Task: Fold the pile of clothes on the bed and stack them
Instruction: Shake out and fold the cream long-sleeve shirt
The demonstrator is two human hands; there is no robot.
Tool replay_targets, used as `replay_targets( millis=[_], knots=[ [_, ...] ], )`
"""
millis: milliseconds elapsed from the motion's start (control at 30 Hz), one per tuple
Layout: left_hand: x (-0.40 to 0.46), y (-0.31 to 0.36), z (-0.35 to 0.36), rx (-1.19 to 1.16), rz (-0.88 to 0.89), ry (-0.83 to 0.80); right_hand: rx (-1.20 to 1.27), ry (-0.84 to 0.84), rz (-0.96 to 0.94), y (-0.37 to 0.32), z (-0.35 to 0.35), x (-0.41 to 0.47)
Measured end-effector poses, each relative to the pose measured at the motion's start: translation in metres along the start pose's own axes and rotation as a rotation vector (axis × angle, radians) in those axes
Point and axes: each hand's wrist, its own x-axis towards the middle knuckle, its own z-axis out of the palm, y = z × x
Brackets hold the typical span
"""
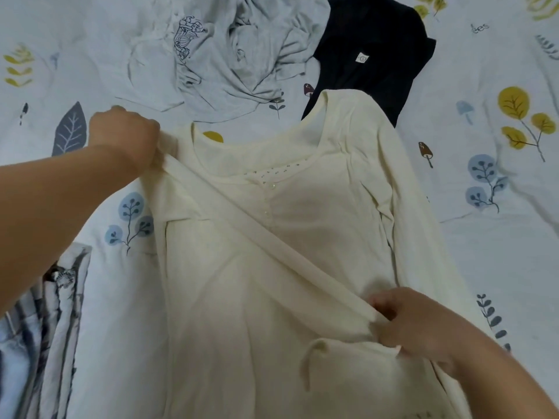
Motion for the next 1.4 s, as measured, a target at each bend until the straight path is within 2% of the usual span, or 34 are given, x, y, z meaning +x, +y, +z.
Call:
replay_targets(
  millis=[67, 133, 200, 333, 400, 467, 500, 533, 600, 700, 800, 833, 900, 967, 1000, 1100, 1167, 1200, 1333, 1400],
  knots=[
    [0.000, 0.004, 0.003, -0.163, 0.045, -0.025, -0.298, 0.349, 0.054, -0.004, 0.013, 0.007],
    [-0.005, 0.014, 0.006, -0.429, 0.170, -0.087, -0.355, 0.501, 0.080, -0.004, 0.023, 0.012],
    [-0.014, 0.025, 0.005, -0.534, 0.266, -0.168, -0.254, 0.488, 0.031, -0.002, 0.023, 0.012],
    [-0.023, 0.036, 0.012, -0.435, 0.392, -0.298, 0.307, 0.230, -0.093, -0.005, 0.012, 0.003],
    [-0.024, 0.037, 0.012, -0.429, 0.355, -0.327, 0.284, 0.247, -0.095, 0.002, 0.012, 0.003],
    [-0.026, 0.043, 0.008, -0.368, 0.317, -0.201, -0.146, 0.476, -0.107, 0.008, 0.019, 0.006],
    [-0.030, 0.048, 0.004, -0.317, 0.303, -0.084, -0.407, 0.621, -0.094, 0.008, 0.023, 0.006],
    [-0.036, 0.056, 0.001, -0.293, 0.300, 0.039, -0.537, 0.740, -0.128, 0.009, 0.027, 0.006],
    [-0.054, 0.077, -0.007, -0.397, 0.353, 0.253, -0.503, 0.817, -0.321, 0.007, 0.038, 0.008],
    [-0.100, 0.112, -0.015, -0.665, 0.573, 0.393, -0.564, 0.670, -0.310, 0.006, 0.051, 0.010],
    [-0.147, 0.137, -0.006, -0.708, 0.780, 0.364, -0.760, 0.564, -0.225, 0.004, 0.049, 0.004],
    [-0.159, 0.143, 0.000, -0.689, 0.815, 0.315, -0.725, 0.583, -0.271, 0.007, 0.048, 0.002],
    [-0.174, 0.149, 0.012, -0.627, 0.819, 0.239, -0.514, 0.613, -0.422, 0.021, 0.047, 0.000],
    [-0.180, 0.149, 0.019, -0.584, 0.787, 0.240, -0.240, 0.645, -0.524, 0.033, 0.043, -0.006],
    [-0.182, 0.150, 0.022, -0.581, 0.776, 0.257, -0.187, 0.690, -0.567, 0.040, 0.040, -0.011],
    [-0.187, 0.152, 0.020, -0.570, 0.726, 0.300, -0.374, 0.668, -0.652, 0.062, 0.034, -0.024],
    [-0.192, 0.156, 0.013, -0.592, 0.669, 0.324, -0.553, 0.669, -0.630, 0.072, 0.031, -0.030],
    [-0.196, 0.160, 0.010, -0.614, 0.645, 0.326, -0.572, 0.728, -0.596, 0.078, 0.030, -0.032],
    [-0.220, 0.188, 0.000, -0.710, 0.597, 0.303, -0.325, 0.991, -0.339, 0.091, 0.025, -0.033],
    [-0.236, 0.205, -0.004, -0.752, 0.642, 0.242, -0.278, 1.031, -0.114, 0.091, 0.016, -0.033]
  ],
)
